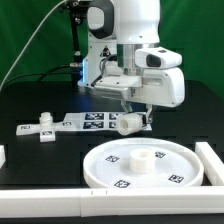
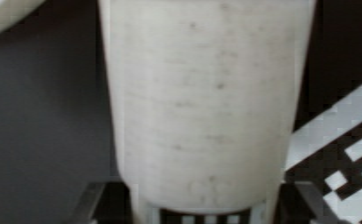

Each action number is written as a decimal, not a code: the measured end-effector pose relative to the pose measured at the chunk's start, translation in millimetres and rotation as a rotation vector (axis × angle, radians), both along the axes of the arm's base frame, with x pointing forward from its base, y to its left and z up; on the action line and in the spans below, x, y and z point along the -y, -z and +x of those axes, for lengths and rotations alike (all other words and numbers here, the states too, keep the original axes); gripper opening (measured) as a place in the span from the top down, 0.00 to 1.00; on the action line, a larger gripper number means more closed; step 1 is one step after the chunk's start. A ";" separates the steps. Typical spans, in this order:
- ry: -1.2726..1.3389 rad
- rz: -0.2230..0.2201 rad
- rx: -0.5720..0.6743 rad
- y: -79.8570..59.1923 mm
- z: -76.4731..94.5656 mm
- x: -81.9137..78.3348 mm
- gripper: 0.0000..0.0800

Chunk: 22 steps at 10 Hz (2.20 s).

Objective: Assemble round table

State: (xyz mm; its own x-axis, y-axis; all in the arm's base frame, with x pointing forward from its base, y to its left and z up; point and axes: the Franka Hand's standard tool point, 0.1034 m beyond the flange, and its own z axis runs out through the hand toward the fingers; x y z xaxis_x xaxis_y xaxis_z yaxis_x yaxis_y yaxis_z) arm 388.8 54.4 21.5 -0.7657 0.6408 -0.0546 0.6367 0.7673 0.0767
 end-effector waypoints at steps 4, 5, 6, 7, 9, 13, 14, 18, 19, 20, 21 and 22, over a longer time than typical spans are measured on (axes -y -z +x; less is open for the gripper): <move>-0.351 -0.028 0.004 5.9 -3.9 -10.4 0.61; -0.419 -0.033 0.004 8.5 -4.4 -10.9 0.61; -0.481 -0.039 0.007 8.5 -4.3 -10.4 0.61; -0.480 -0.041 0.006 8.4 -3.6 -9.5 0.61; -0.476 -0.041 0.006 8.5 -3.6 -9.3 0.61; -0.447 -0.039 0.009 7.1 -2.7 -9.4 0.22; -0.412 -0.038 0.022 1.1 0.7 -11.1 0.19; -0.017 -0.003 0.074 -25.1 20.3 -9.0 0.19; 0.129 0.017 0.086 -31.3 26.5 -9.0 0.19; 0.277 0.044 0.118 -46.7 37.6 -11.5 0.19; 0.415 0.065 0.135 -57.7 47.2 -11.8 0.19; 0.561 0.086 0.138 -63.2 56.0 -11.6 0.19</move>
Offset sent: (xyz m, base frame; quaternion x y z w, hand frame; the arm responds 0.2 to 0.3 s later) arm 0.0054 0.0124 -0.0101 -0.0064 -0.0063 -0.2828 0.9591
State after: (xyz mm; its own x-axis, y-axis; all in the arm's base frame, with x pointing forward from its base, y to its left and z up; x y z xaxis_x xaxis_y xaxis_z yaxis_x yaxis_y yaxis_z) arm 444.8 66.1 84.7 -0.2977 0.9528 -0.0592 0.9235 0.3031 0.2351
